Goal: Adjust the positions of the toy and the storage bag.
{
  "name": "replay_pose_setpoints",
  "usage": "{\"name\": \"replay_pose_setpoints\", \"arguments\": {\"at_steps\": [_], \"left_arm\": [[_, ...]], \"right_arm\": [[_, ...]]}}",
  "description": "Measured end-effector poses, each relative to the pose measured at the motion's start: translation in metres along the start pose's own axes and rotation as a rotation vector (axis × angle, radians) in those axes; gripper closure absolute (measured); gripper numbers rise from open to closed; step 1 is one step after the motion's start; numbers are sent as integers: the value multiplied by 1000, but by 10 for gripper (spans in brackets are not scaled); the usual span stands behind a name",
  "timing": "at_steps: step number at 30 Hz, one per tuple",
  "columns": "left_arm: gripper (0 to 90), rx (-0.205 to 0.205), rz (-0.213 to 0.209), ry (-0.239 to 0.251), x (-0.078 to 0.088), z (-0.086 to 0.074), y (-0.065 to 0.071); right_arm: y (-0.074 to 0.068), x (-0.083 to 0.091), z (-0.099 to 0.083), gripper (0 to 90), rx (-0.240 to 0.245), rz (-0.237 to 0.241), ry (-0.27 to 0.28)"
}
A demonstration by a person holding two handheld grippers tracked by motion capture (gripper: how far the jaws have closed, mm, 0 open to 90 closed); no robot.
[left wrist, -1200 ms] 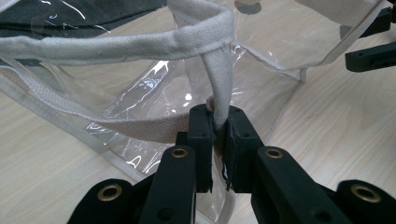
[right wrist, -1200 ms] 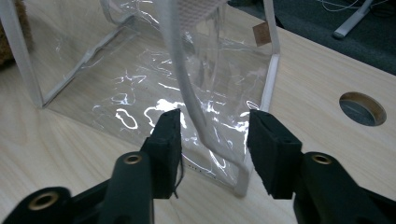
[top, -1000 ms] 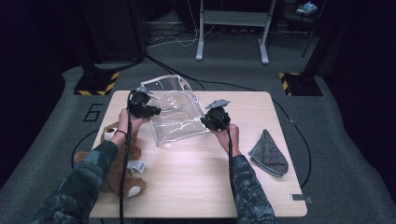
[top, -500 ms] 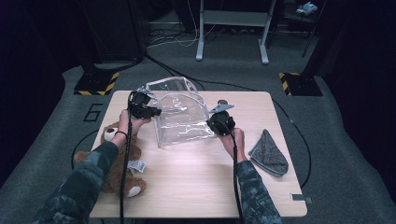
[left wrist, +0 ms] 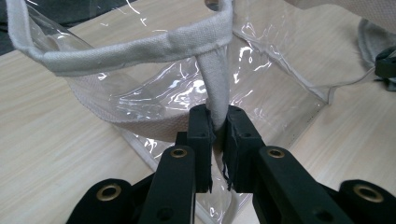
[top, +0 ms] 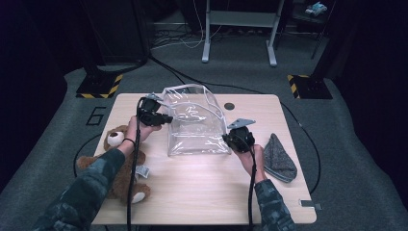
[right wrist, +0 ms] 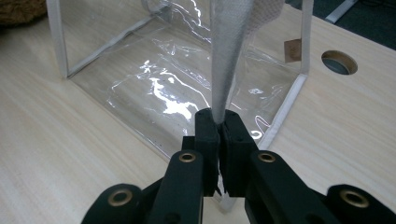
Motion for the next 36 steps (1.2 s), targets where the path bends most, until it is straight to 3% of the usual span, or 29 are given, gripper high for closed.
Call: {"name": "replay_pose_setpoints", "arguments": {"at_steps": [6, 8, 10, 11, 14, 18, 23, 25, 32, 36], "left_arm": [[789, -29, -48, -16, -3, 1, 17], [711, -30, -57, -24, -3, 2, 20], [589, -17, -68, -34, -2, 2, 18], [496, -10, -61, -30, -1, 3, 17], [345, 21, -78, -16, 4, 5, 14], [288, 61, -60, 26, 21, 13, 5], [250, 113, -30, 65, 34, 25, -10], [247, 134, -6, 77, 34, 29, -18], [281, 193, 82, 28, 18, 34, -44], [285, 211, 89, -12, 9, 31, -49]], "right_arm": [[-1, 19, -16, 862, 4, 6, -16], [1, 25, -19, 735, -1, 19, -21], [2, 33, -18, 682, -12, 41, -17], [2, 38, -15, 608, -17, 51, -10], [4, 51, -5, 577, 2, 59, 7], [4, 65, 15, 505, 21, 67, 44], [8, 78, 44, 440, 2, 69, 75], [12, 76, 54, 440, -10, 67, 74], [23, 56, 81, 503, -40, 56, 50], [24, 37, 97, 534, -23, 62, 8]]}}
Point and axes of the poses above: each handheld gripper's, and its own axes: x roughly backward along the jaws, z roughly out of its top, y roughly to its right, the point moved 8 cm from there along -x, roughly forward along the jaws, and after that the axes turned 3 degrees about -y, right-handed, at the moved point
